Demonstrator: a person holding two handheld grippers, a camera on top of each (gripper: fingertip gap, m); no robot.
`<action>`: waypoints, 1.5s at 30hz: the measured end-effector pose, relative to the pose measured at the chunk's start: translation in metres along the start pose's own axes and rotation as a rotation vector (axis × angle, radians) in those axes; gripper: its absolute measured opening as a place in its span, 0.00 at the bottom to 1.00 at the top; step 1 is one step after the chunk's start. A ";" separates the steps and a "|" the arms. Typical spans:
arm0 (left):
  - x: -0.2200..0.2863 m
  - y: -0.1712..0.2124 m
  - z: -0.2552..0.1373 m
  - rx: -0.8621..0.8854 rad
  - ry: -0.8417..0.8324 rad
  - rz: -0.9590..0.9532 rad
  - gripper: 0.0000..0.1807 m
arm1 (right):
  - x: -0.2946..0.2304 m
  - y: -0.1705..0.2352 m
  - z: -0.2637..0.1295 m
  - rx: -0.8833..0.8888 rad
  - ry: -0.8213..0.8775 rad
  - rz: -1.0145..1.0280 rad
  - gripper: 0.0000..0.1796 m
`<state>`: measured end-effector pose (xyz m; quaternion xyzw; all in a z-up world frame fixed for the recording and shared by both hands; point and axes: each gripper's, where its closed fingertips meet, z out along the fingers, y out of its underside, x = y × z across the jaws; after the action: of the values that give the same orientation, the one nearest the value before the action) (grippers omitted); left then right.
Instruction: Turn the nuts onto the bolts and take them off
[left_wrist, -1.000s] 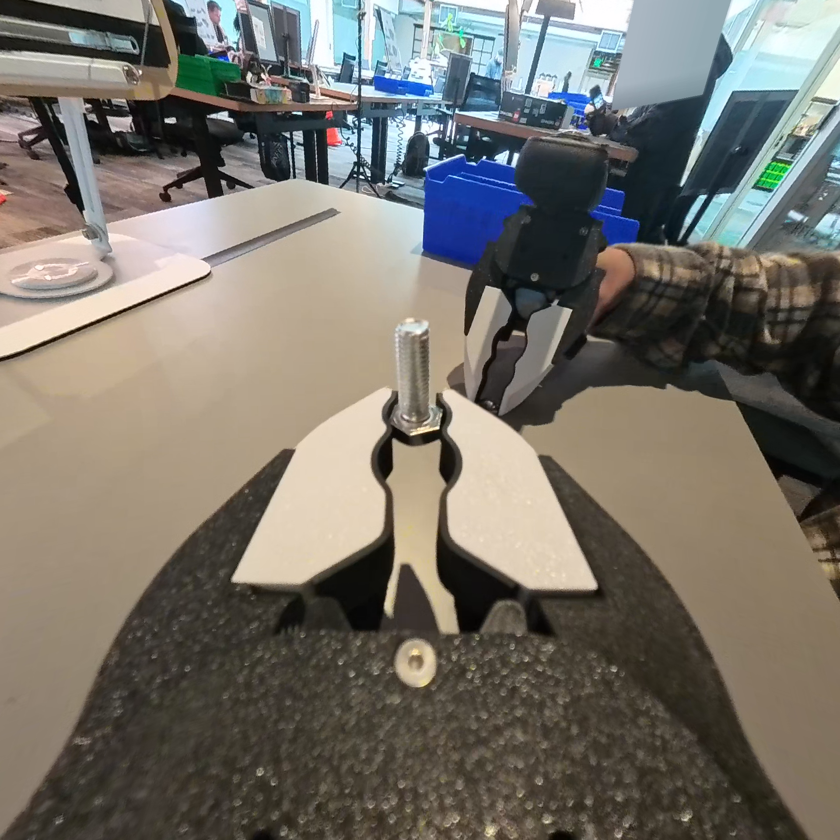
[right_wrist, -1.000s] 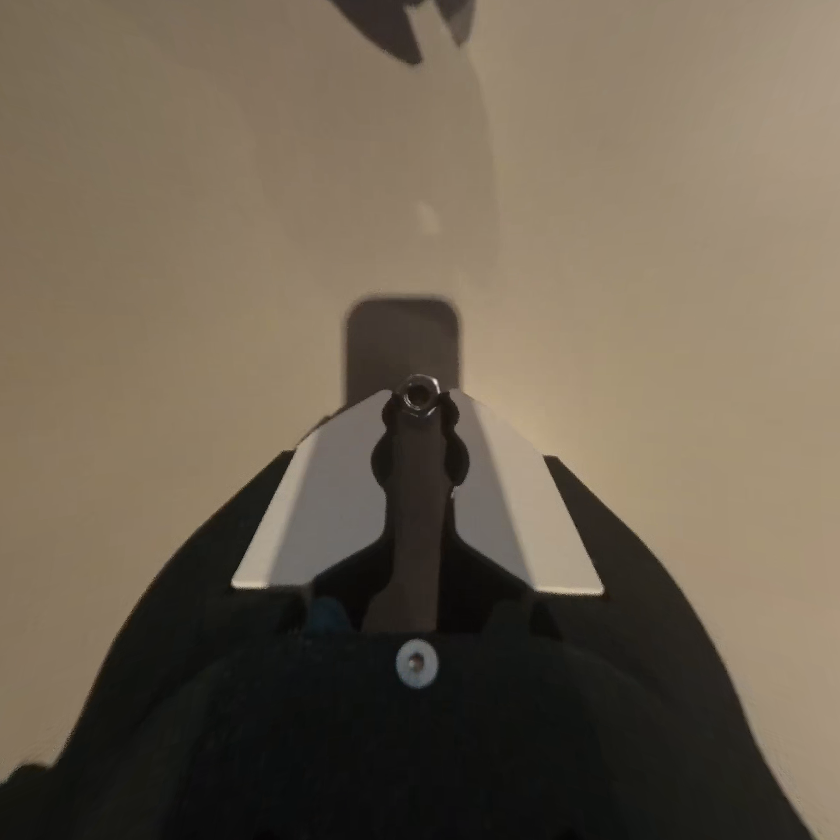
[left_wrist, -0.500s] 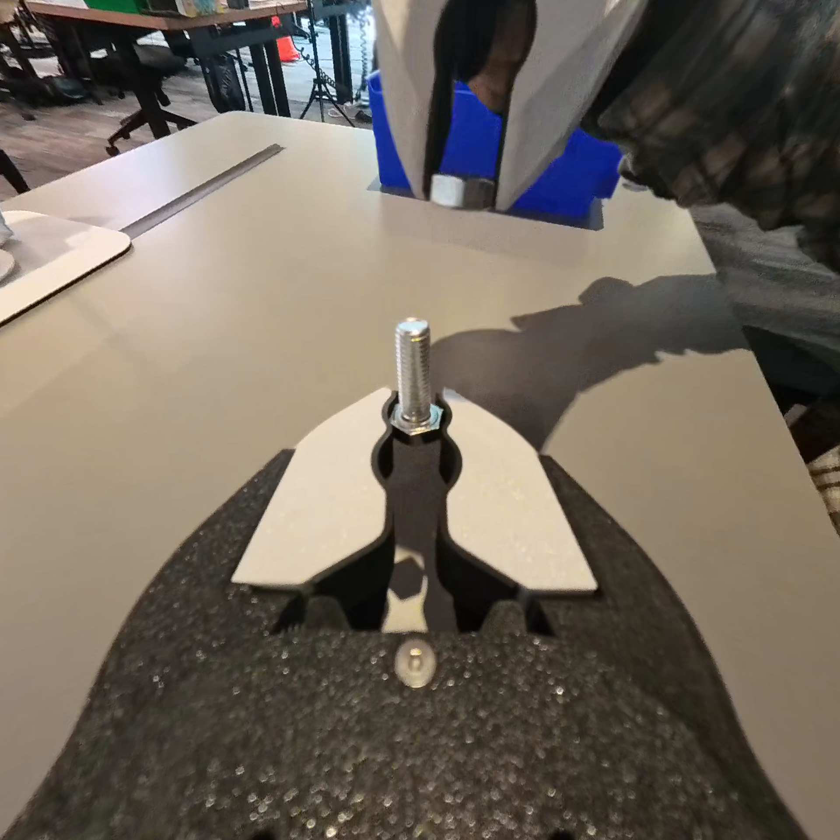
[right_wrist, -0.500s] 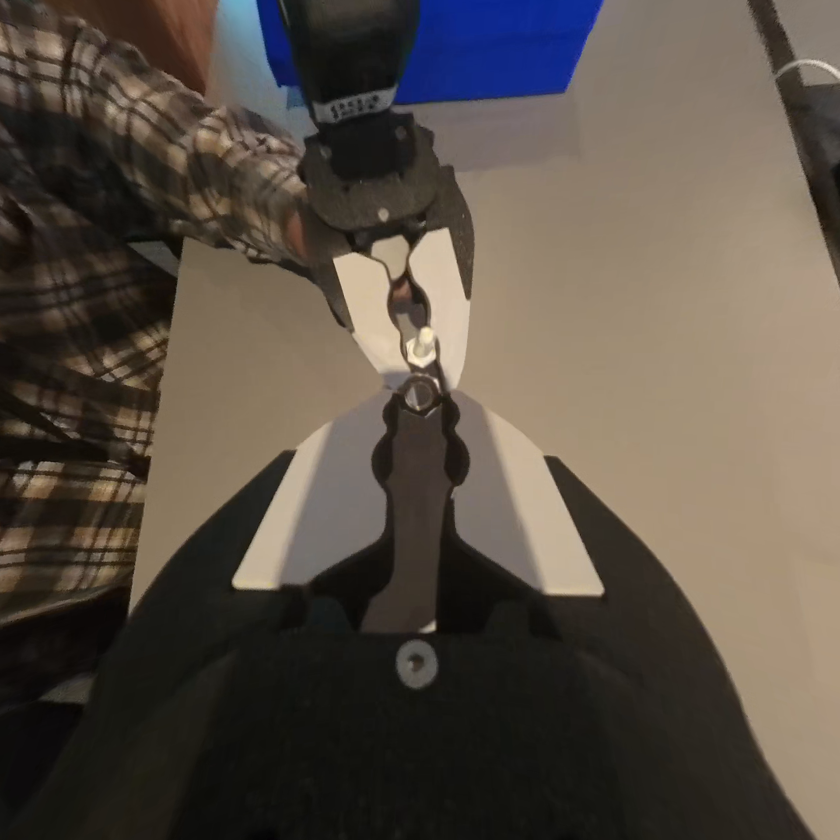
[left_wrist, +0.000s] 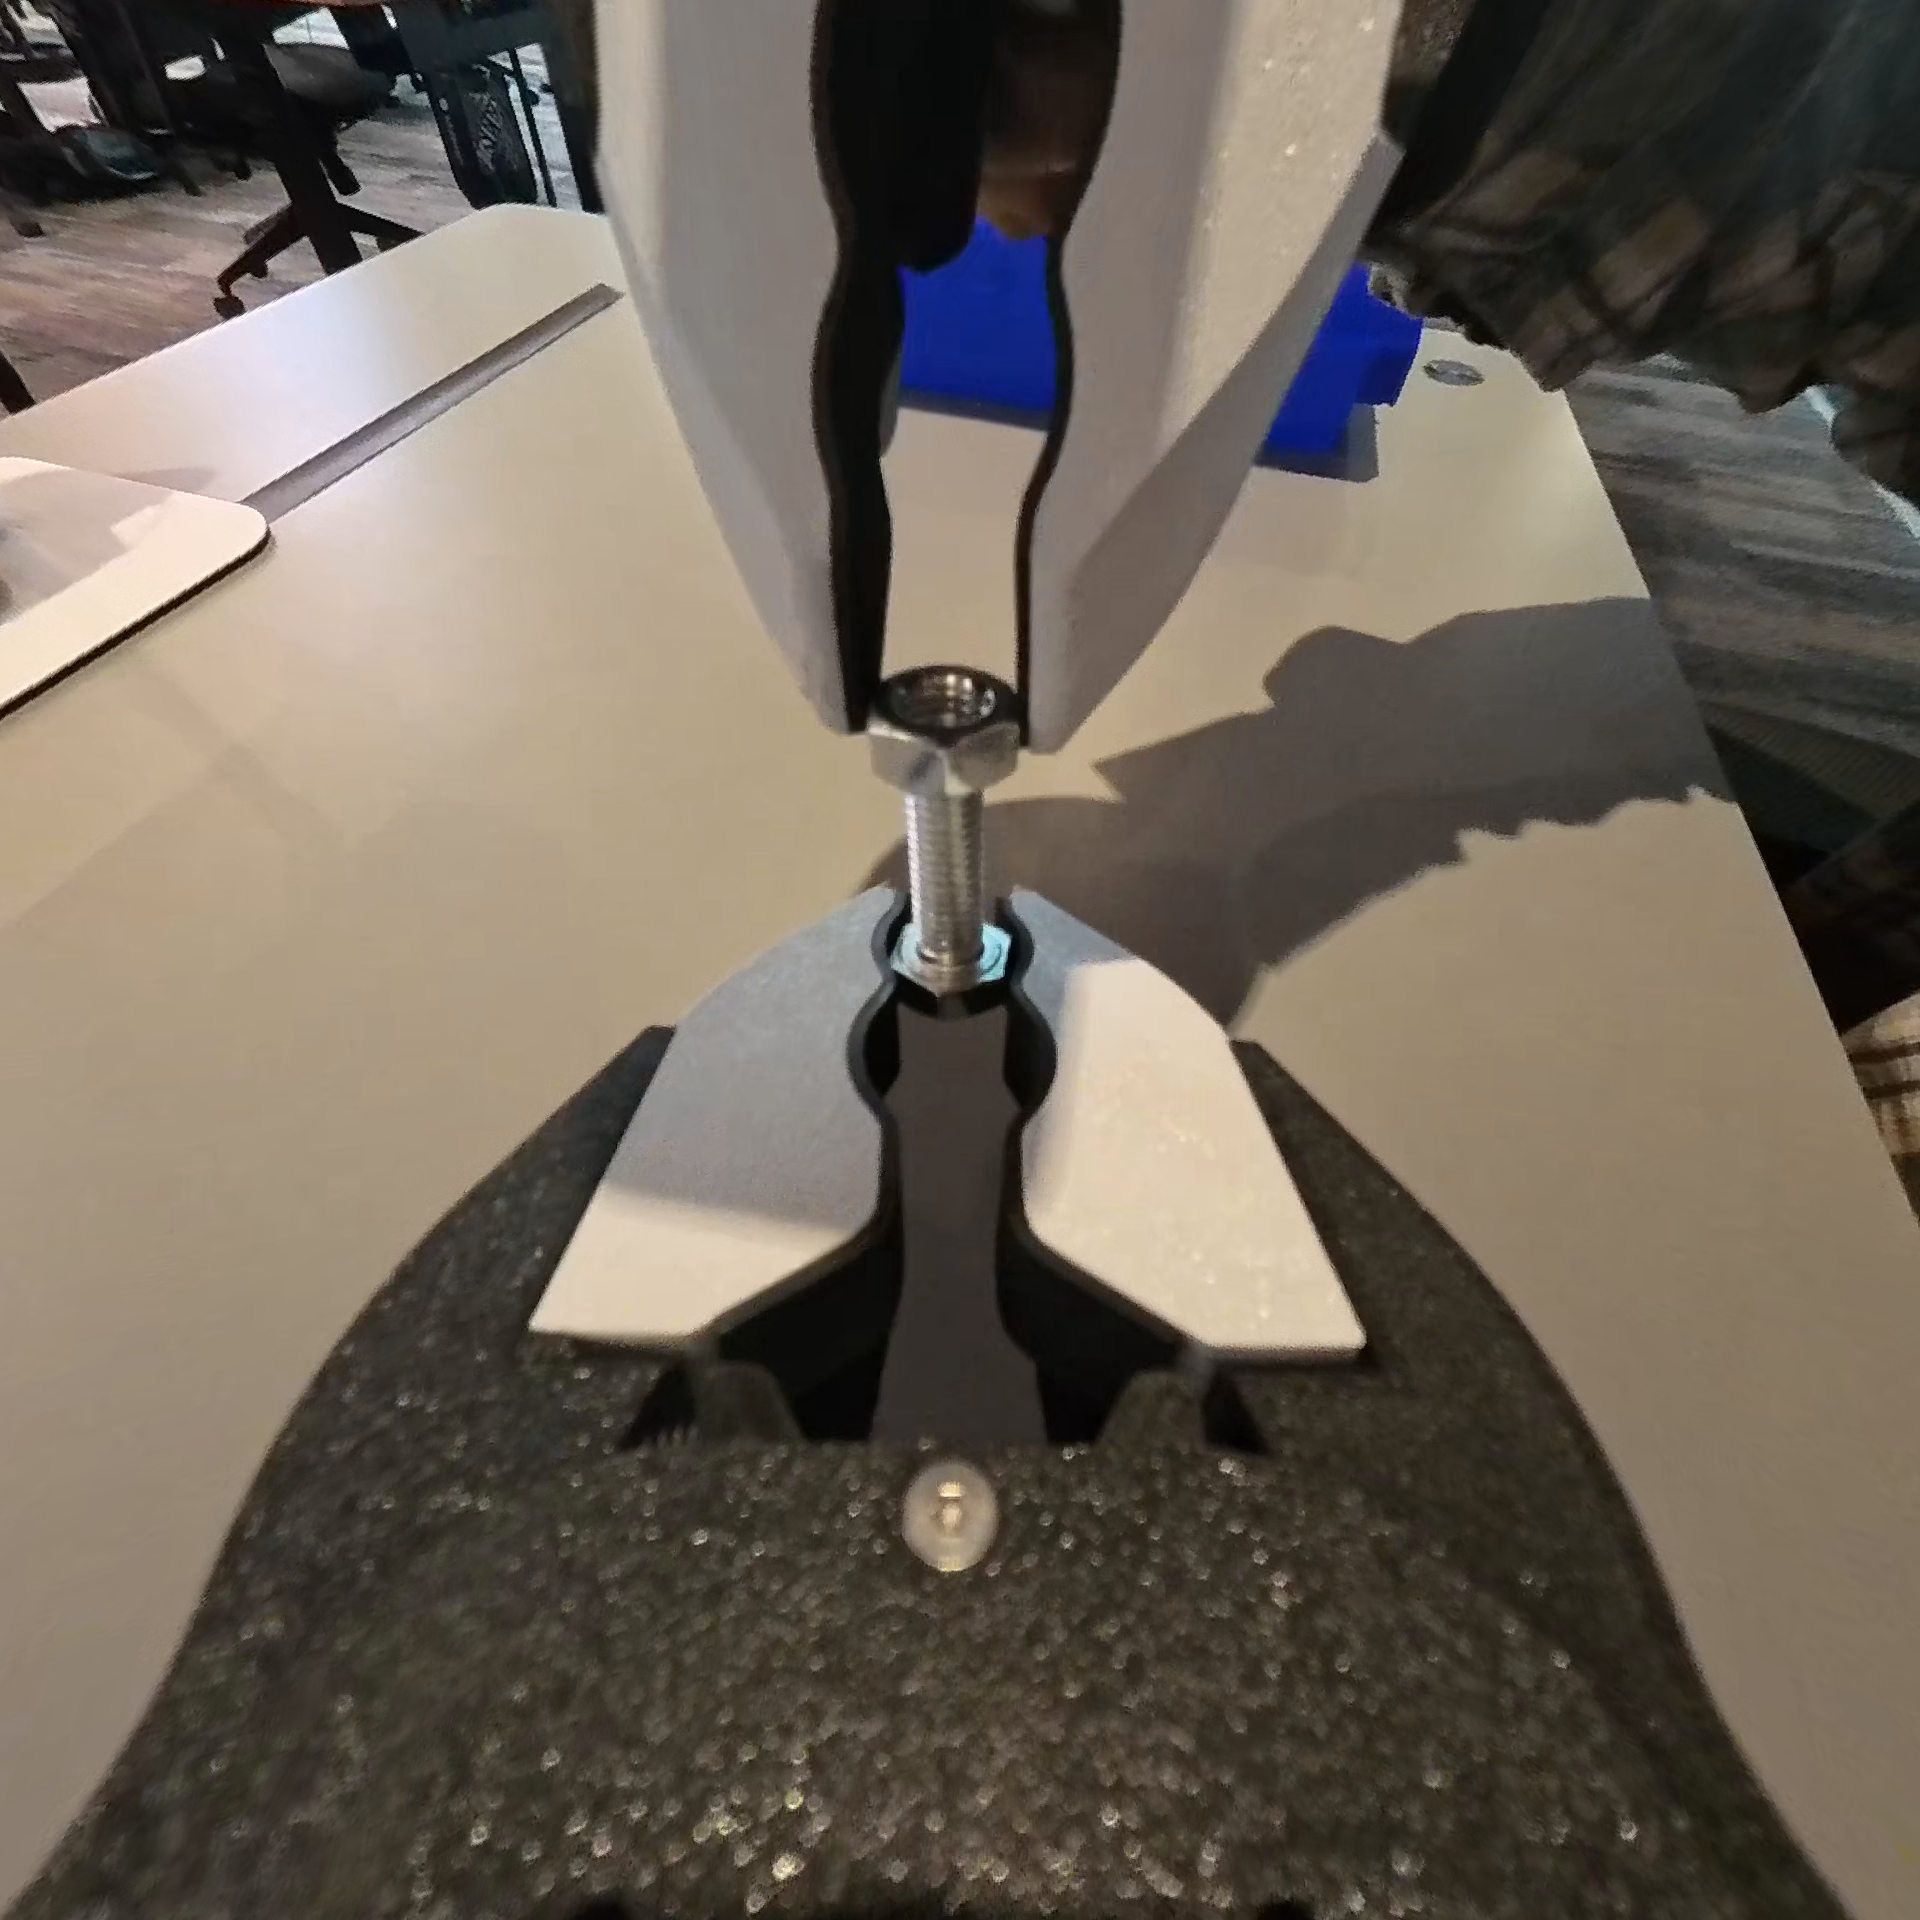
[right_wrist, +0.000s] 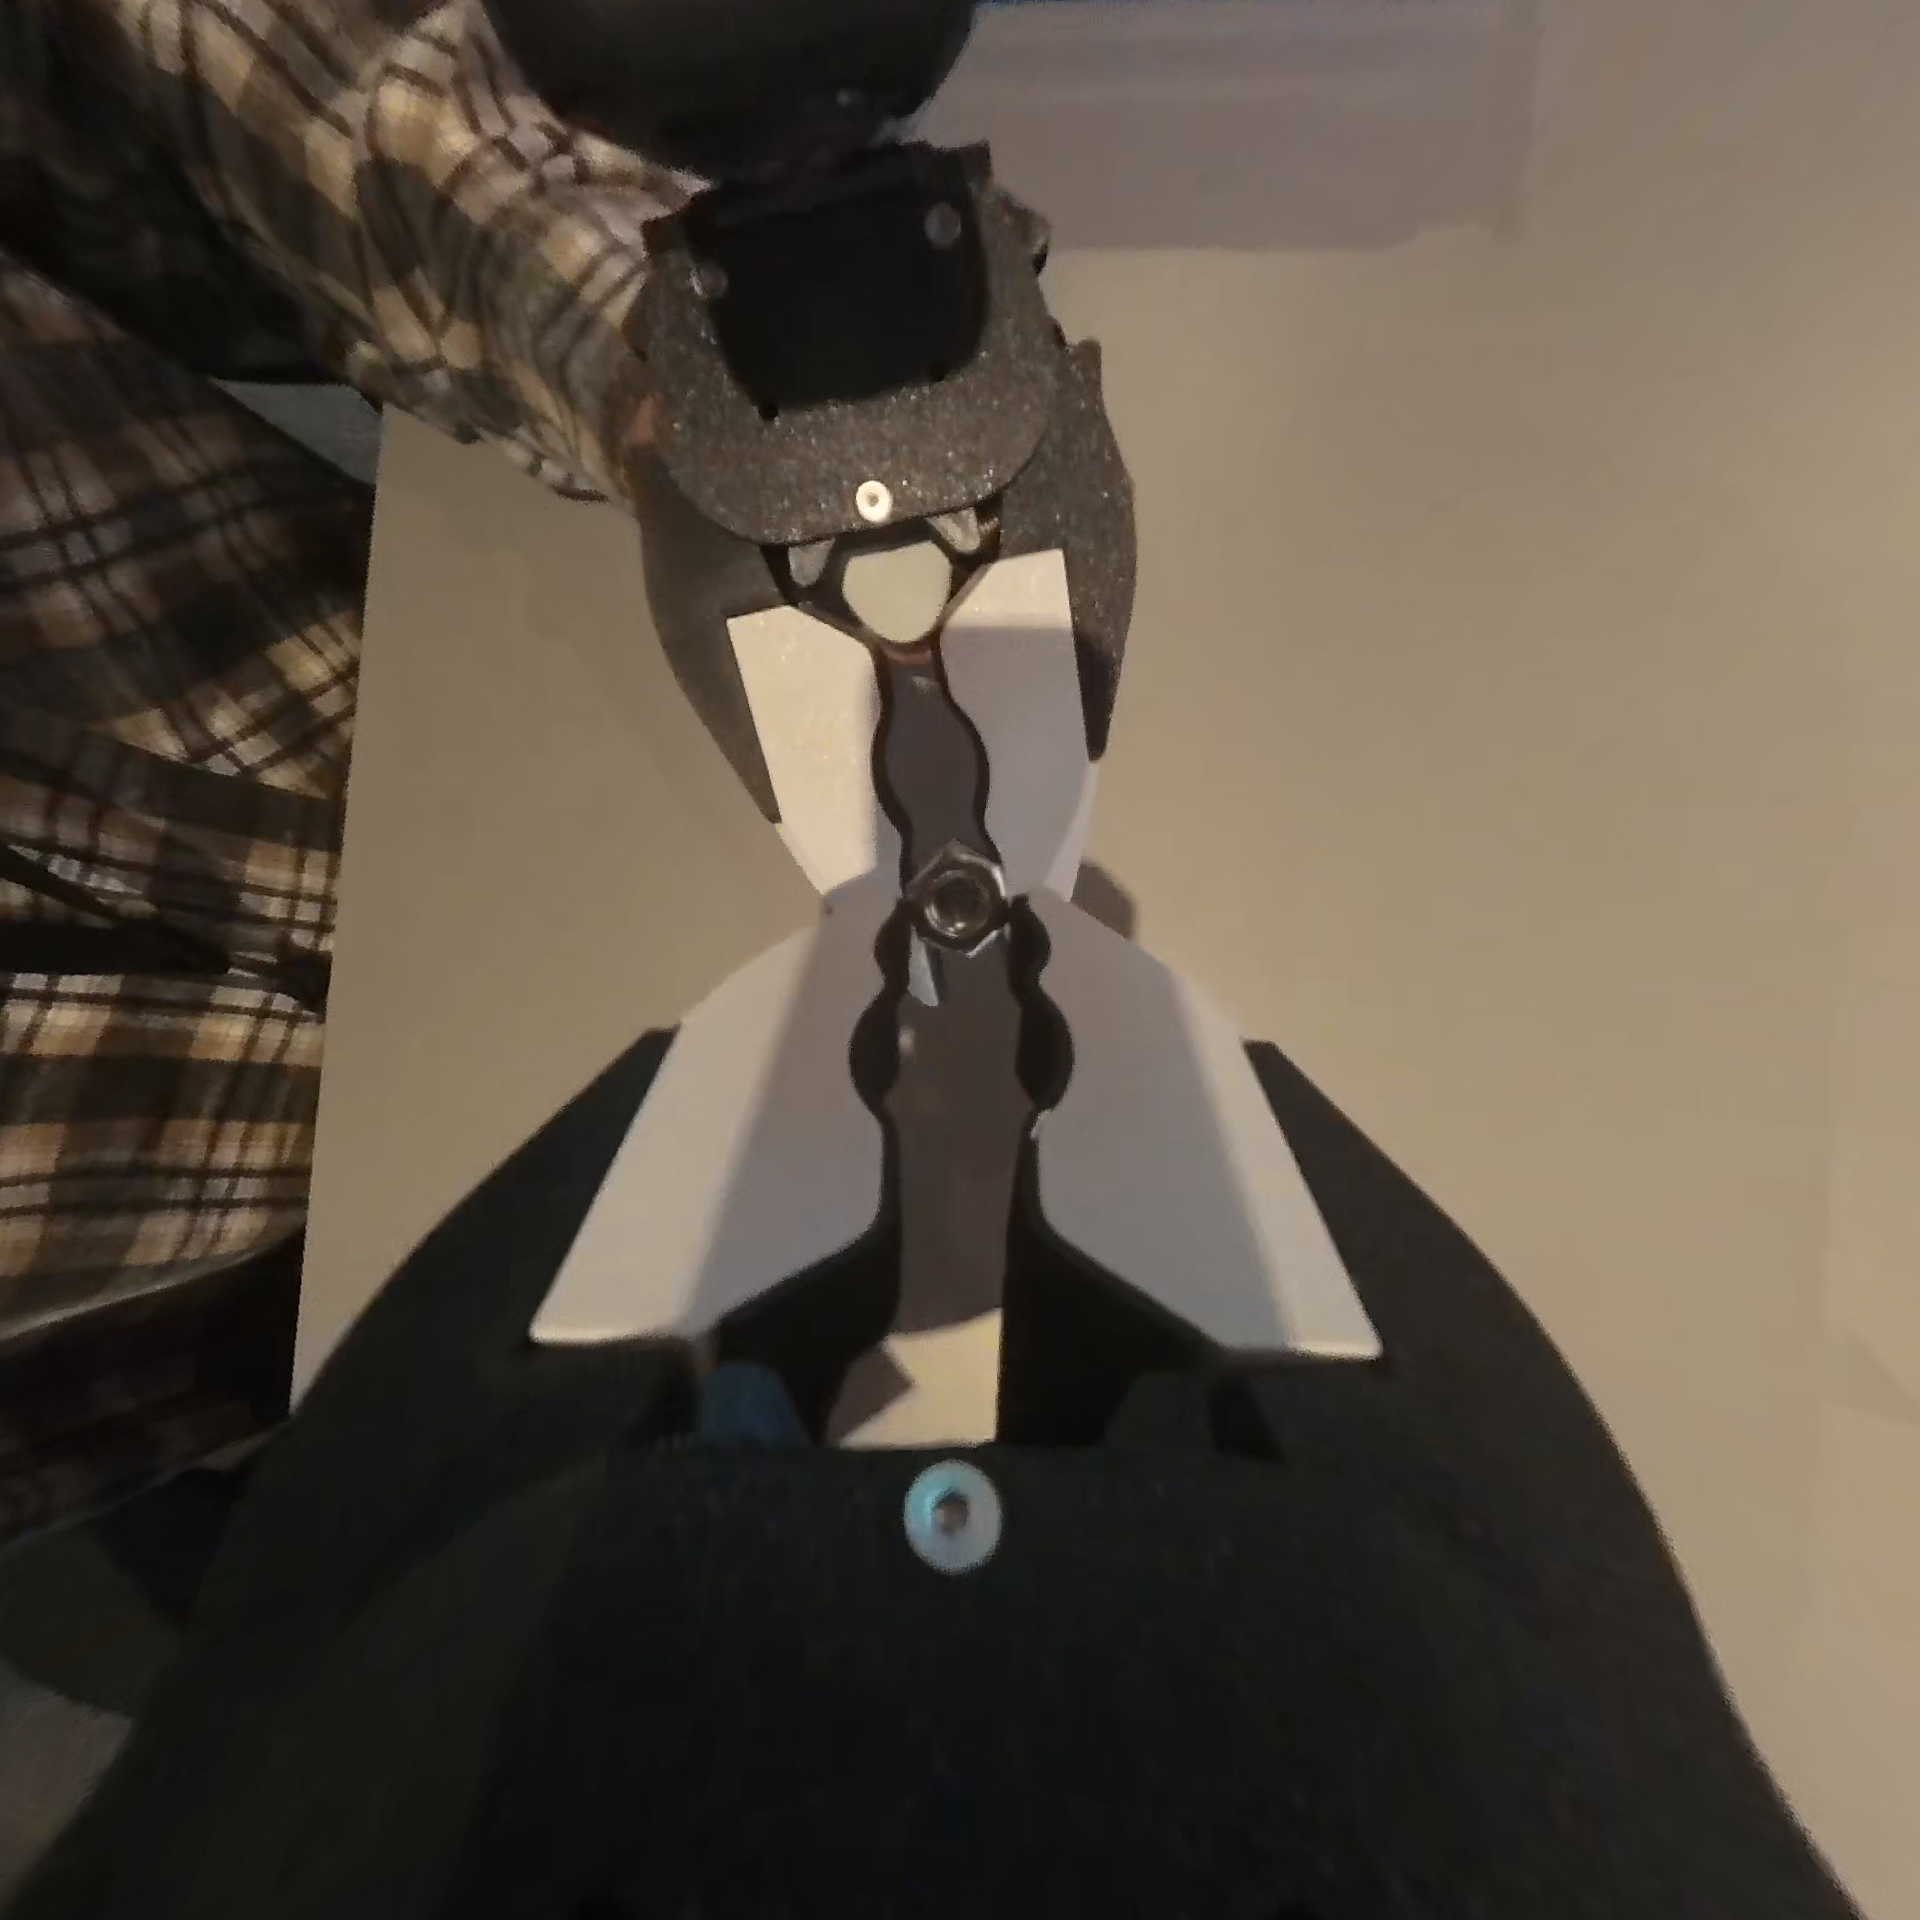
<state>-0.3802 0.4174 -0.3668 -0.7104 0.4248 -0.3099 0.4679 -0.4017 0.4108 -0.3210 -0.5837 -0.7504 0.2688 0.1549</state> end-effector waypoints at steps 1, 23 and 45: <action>0.000 0.000 0.000 0.002 -0.003 0.004 0.08 | 0.000 0.000 0.000 0.001 0.000 -0.003 0.10; 0.001 -0.014 -0.004 0.078 -0.046 0.043 0.08 | -0.006 -0.011 -0.008 0.215 -0.022 0.011 0.10; -0.002 -0.007 0.000 0.027 -0.034 0.033 0.08 | -0.003 -0.006 -0.005 0.243 0.005 -0.003 0.10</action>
<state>-0.3790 0.4205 -0.3601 -0.7020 0.4242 -0.2959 0.4897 -0.4029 0.4080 -0.3137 -0.5599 -0.7128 0.3562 0.2269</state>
